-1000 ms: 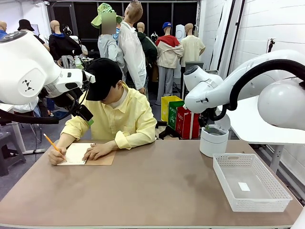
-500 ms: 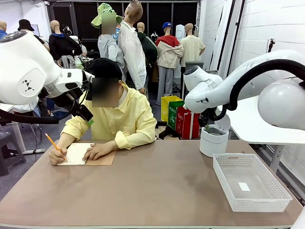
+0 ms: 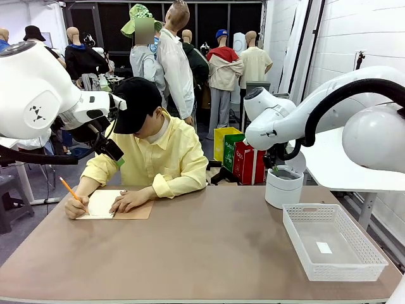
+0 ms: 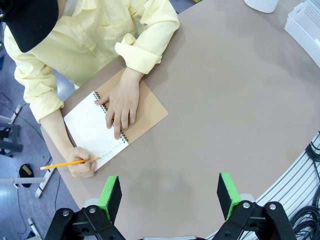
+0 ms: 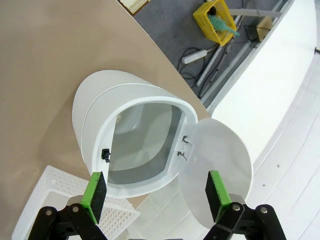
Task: Sort the paper based on its condition.
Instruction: If a person hands you a paper, place it in the Organizing basket , and if it's crumpled, put it in the Trash can.
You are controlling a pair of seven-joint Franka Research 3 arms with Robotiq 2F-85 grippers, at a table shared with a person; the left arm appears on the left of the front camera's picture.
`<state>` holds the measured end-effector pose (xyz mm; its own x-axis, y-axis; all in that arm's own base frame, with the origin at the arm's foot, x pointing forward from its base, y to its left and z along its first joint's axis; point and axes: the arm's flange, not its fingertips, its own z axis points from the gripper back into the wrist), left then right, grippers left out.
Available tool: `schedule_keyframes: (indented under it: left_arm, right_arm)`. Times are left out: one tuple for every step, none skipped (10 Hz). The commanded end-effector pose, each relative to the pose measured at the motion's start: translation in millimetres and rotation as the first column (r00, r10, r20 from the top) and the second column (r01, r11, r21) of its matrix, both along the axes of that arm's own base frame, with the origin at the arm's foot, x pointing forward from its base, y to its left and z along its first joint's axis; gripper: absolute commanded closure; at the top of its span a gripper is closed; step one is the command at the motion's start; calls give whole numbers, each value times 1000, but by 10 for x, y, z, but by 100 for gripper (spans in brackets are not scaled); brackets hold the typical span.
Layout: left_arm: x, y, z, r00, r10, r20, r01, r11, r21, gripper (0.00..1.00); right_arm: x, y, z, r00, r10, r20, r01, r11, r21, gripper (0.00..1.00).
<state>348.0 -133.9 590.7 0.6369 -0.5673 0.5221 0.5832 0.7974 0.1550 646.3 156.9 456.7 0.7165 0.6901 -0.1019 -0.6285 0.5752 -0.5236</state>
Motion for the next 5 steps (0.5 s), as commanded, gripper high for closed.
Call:
schedule_keyframes:
  left_arm:
    - [0, 6, 6, 1000, 5, 0, -5, 1000, -1, 0]
    - [0, 6, 6, 1000, 5, 0, -5, 1000, -1, 0]
    - [0, 6, 6, 1000, 5, 0, -5, 1000, -1, 0]
    - [0, 6, 6, 1000, 5, 0, -5, 1000, -1, 0]
    - [0, 6, 6, 1000, 5, 0, -5, 1000, -1, 0]
  right_arm:
    - [-91, -3, 127, 1000, 21, 23, -23, 996, 86, 0]
    - [-178, 86, 258, 998, 56, 36, -61, 983, 173, 0]
    - [-274, 204, 366, 995, 88, 45, -97, 966, 241, 0]
    - [-383, 290, 428, 991, 120, 52, -130, 948, 290, 0]
    - [-519, 371, 476, 983, 172, 58, -181, 921, 345, 0]
